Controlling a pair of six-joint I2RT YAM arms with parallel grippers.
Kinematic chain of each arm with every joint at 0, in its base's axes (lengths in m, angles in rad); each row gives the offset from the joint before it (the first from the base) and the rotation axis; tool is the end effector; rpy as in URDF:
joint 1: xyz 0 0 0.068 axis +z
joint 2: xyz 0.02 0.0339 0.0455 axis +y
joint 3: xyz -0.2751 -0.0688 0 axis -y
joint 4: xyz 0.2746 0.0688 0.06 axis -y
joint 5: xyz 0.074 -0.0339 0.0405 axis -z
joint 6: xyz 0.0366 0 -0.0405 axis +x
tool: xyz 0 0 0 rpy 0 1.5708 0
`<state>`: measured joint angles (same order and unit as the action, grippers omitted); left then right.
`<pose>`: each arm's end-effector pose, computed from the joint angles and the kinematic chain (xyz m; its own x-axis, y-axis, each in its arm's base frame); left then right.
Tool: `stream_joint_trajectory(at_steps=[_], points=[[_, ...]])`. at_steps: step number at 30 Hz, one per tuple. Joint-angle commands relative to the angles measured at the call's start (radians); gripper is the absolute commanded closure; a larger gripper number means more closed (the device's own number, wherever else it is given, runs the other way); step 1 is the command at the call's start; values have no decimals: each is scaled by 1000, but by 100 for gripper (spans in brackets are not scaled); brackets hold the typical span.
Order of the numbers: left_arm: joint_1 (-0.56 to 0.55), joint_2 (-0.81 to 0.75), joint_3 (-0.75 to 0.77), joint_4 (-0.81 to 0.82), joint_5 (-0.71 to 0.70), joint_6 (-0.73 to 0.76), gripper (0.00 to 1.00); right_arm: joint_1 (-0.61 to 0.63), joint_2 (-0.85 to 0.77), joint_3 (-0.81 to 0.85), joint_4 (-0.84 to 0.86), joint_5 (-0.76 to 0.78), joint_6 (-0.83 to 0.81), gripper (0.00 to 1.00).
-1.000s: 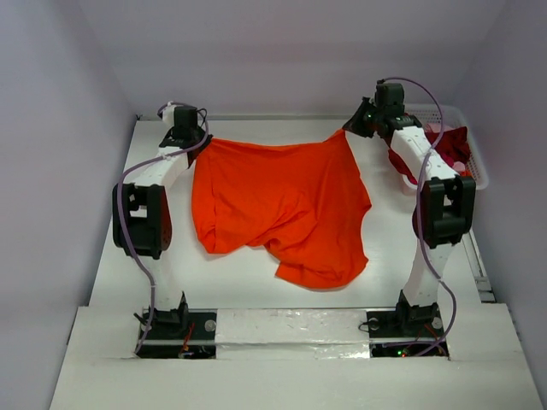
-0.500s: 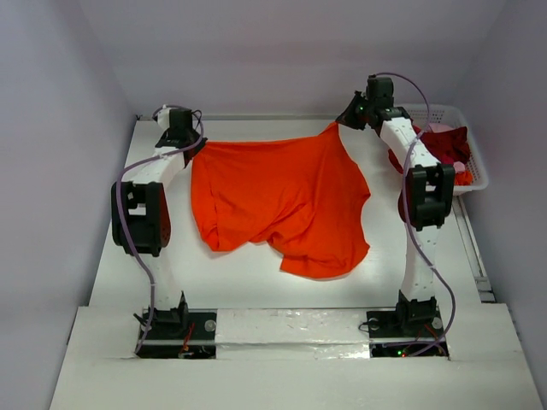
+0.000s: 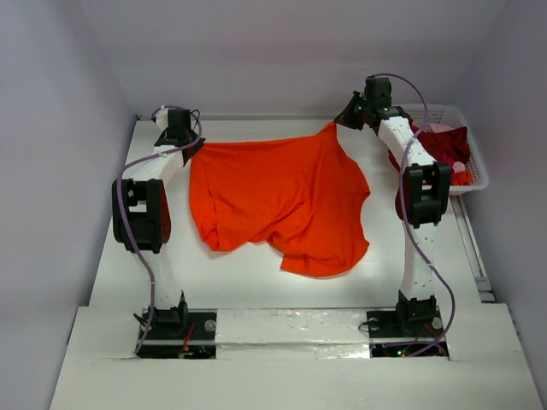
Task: Fold and stack the t-shirts
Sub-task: Flatten out the tshirt
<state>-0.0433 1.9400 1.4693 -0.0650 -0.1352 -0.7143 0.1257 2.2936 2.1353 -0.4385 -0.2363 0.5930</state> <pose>0.4858 -0.0161 0.2427 -0.3375 -0.6351 -0.6948 -0.3892 0.7662 -0.5113 0.5676 0.0804 0.2742 -0.6379 0.4670 -0.6124 0.0512 0.8191 0.5714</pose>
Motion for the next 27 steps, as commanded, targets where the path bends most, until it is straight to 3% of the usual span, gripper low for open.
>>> stream_joint_trajectory(at_steps=[1,13,22,25,26,27], points=[[11,-7,43,5,-20,7,100,3,13,61,26,-6,13,100],[20,-10,40,-18,-37,-2,98,3,75,110,15,-26,42,100],[40,-6,26,-19,-44,-7,82,3,96,120,14,-18,39,100],[51,-3,23,-16,-43,-8,65,3,107,136,9,-17,37,100],[60,-3,22,-16,-40,-10,47,3,109,140,7,-21,36,100],[60,-6,20,-18,-38,-14,37,3,112,143,9,-26,34,92]])
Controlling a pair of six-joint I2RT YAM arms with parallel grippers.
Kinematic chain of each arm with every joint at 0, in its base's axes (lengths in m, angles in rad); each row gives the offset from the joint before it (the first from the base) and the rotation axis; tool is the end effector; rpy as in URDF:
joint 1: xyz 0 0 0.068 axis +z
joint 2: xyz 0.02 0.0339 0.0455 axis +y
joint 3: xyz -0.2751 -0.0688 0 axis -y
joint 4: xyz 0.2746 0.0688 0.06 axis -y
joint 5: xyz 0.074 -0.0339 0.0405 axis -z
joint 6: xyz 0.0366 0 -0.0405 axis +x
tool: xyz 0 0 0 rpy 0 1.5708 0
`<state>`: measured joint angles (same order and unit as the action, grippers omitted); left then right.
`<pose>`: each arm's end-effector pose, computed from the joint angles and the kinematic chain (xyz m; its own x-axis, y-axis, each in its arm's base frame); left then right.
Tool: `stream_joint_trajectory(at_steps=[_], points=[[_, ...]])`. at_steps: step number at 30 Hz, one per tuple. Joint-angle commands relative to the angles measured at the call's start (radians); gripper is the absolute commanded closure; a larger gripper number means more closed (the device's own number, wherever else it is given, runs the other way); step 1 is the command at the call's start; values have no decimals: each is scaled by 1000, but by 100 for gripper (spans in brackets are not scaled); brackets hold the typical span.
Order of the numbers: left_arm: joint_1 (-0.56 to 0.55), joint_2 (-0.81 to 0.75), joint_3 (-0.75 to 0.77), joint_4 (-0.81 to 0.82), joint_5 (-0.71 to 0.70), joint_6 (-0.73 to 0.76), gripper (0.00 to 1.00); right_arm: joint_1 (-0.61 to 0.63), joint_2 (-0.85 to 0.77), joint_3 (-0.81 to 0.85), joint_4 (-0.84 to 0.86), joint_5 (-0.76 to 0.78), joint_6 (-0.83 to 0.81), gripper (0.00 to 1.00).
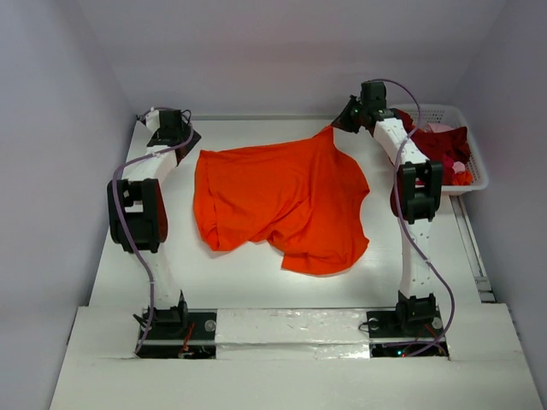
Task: Fold and stack the t-shirts
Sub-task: Flatten out the tshirt
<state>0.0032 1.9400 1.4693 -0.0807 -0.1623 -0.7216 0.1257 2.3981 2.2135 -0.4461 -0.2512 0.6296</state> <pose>0.4850 0.0075 0.2413 -0.3003 -0.6529 -0.6954 -0.4518 0.7394 -0.4991 0.5860 0.0832 0.2437 -0.6617 0.4913 -0.5665 0.0854 0.7999 0.5940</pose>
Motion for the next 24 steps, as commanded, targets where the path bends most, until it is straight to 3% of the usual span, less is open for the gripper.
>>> stream_joint_trajectory(at_steps=[1,2,3,5,7,10,13,14,16,17,20,21,24], points=[[14,-9,17,-5,-11,-9,27,3,6,66,18,-11,-4,83],[14,-15,8,-5,-13,-13,12,3,3,60,18,-7,-5,71],[14,-32,-1,-4,-11,-18,6,3,-11,54,24,-2,-8,42],[14,-84,-53,18,-2,-33,1,3,-48,28,27,19,-24,15],[14,-122,-90,41,3,-41,1,3,-88,-1,35,36,-34,1],[14,-187,-138,41,27,-42,1,3,-178,-69,50,70,-67,0],[14,-254,-179,38,53,-42,10,3,-229,-93,21,99,-103,0],[5,-274,-208,35,73,-45,17,3,-267,-106,11,101,-113,0],[4,-338,-236,27,90,-48,36,3,-313,-174,15,98,-117,2],[-6,-364,-266,25,104,-47,61,3,-339,-205,20,93,-117,7],[-29,-446,-305,-1,115,-45,92,3,-427,-314,41,56,-117,55],[-29,-455,-305,-13,118,-44,95,3,-445,-331,35,43,-119,79],[-29,-391,-279,-37,188,-35,95,3,-427,-337,-26,15,-140,84]])
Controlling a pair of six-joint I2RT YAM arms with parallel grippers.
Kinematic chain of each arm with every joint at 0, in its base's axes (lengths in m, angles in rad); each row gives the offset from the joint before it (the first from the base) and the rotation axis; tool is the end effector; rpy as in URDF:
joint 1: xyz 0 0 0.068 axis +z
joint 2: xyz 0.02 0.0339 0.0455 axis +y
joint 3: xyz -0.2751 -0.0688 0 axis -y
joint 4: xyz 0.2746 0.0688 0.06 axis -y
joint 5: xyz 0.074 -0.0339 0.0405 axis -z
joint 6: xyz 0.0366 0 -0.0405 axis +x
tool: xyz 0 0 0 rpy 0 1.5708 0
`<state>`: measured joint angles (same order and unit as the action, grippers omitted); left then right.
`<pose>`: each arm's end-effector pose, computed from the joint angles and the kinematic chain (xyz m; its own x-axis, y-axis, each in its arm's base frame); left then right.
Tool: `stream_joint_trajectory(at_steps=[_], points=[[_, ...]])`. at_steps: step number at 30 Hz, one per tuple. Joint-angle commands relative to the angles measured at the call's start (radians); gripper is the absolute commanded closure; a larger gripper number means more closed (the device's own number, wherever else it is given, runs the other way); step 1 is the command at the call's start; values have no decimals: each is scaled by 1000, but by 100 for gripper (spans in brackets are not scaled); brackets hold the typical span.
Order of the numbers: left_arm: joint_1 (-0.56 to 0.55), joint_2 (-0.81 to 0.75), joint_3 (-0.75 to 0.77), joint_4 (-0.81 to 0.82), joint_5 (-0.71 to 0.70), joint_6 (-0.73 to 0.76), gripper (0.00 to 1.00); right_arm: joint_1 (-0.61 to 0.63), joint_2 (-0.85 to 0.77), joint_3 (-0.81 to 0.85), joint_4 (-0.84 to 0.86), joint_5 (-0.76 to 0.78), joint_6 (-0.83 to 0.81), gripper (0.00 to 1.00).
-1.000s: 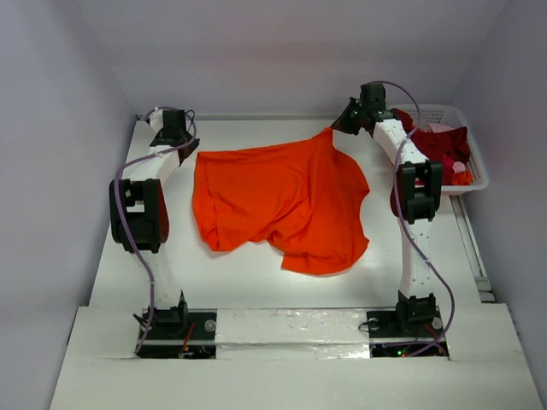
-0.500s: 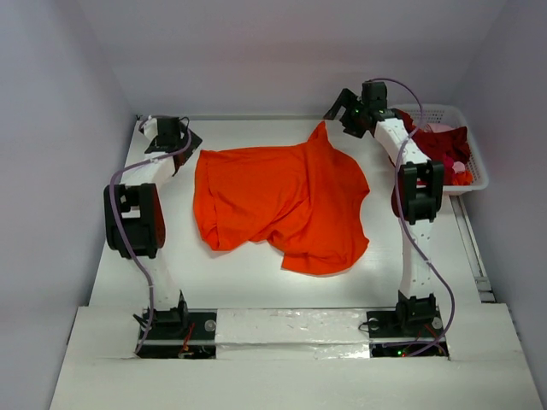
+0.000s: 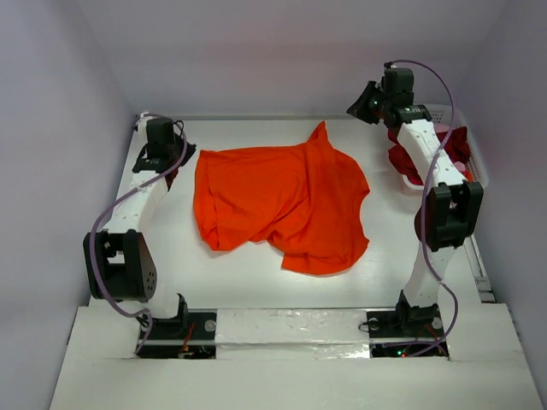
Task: Fold and stack the t-shirts
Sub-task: Flatten out the tshirt
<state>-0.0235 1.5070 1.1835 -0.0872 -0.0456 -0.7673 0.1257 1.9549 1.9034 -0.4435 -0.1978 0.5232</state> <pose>0.3832 -0.0073 0.3135 -0.2746 -0.6872 -0.6726 -0.2903 0.7261 -0.6234 0.4923 0.0695 0.3621 -0.5554 0.4236 -0.7156 -0.0196 0.8536 0.5205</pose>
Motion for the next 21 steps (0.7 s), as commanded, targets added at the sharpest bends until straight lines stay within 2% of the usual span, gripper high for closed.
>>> stream_joint_trajectory(at_steps=[1,4,8,11,17,21], points=[[-3,67,27,-54,84,14,94,3,21,-24,-43,-46,-38,85],[-12,148,59,-30,131,-3,89,3,15,-44,-46,-58,-46,86],[-12,238,117,-25,164,-1,65,3,12,-26,-52,-65,-57,85],[-12,298,154,-28,155,10,59,3,22,6,-54,-78,-51,85],[-12,349,163,18,164,-3,61,3,42,37,-51,-104,-40,85],[-12,386,182,21,98,31,65,3,33,19,-38,-112,-43,85]])
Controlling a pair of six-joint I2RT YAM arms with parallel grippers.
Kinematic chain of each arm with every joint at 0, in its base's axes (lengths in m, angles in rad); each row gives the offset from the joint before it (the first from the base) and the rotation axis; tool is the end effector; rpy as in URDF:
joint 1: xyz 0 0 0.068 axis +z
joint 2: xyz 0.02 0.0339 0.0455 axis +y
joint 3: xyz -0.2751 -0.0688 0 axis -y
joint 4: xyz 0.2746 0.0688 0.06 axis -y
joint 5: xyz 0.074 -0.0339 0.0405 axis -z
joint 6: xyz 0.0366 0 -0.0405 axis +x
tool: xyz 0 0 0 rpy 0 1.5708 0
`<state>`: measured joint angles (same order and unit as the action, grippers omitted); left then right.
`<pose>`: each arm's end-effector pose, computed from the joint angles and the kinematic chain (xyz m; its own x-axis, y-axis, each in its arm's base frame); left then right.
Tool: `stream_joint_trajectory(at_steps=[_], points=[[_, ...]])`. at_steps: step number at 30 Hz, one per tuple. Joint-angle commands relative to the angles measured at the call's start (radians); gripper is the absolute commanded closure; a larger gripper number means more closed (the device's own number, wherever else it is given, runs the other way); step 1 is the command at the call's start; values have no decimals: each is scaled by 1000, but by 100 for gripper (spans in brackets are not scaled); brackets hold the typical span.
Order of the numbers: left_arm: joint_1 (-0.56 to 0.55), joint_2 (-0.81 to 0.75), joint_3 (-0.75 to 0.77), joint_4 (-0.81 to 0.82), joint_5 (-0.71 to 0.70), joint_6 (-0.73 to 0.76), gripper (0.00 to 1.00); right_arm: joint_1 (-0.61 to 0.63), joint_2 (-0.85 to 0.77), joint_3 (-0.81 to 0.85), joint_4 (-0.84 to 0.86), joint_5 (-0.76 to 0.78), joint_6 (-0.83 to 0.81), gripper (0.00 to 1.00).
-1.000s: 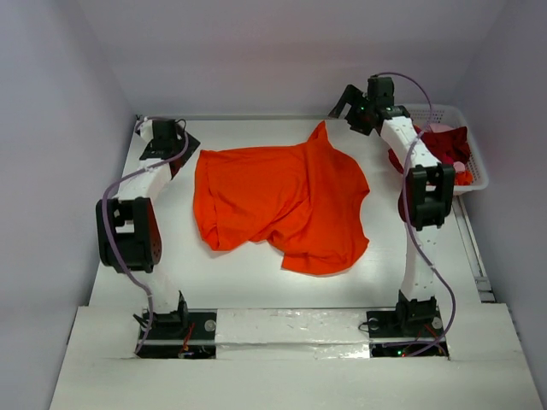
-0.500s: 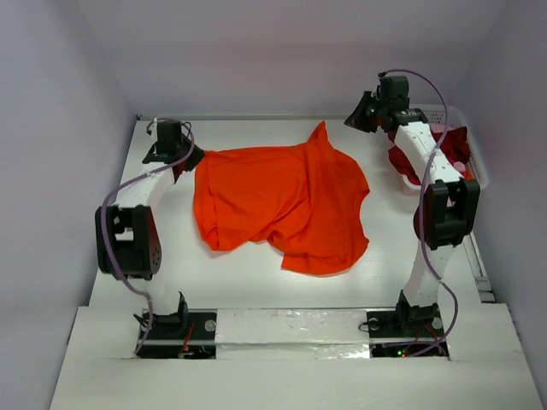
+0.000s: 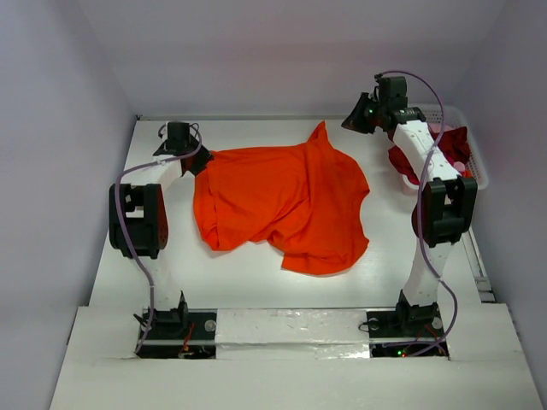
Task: Fold and stack the t-shirts
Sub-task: Flatten out the tshirt
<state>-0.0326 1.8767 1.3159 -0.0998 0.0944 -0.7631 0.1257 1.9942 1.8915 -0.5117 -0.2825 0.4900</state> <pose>0.4541 -0.0183 0.2128 -0.5171 -0.6716 -0.5307 -0.3467 0.7312 -0.5876 0.4963 0.0730 0.3329 -0.6676 0.3712 -0.6453 -0.0365 0.8495 0.5263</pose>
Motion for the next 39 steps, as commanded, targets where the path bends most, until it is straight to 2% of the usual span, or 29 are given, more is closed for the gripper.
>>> stream_joint_trajectory(at_steps=[1,8,16,39], points=[[-3,21,52,37,-56,45,65,3,-9,23,33,-27,-11,85],[-3,85,89,55,-151,88,65,3,-18,8,36,-24,-19,85],[-3,125,123,66,-170,105,65,3,-14,32,29,-26,-21,86],[-3,225,184,94,-65,110,65,3,3,44,22,-24,-24,88]])
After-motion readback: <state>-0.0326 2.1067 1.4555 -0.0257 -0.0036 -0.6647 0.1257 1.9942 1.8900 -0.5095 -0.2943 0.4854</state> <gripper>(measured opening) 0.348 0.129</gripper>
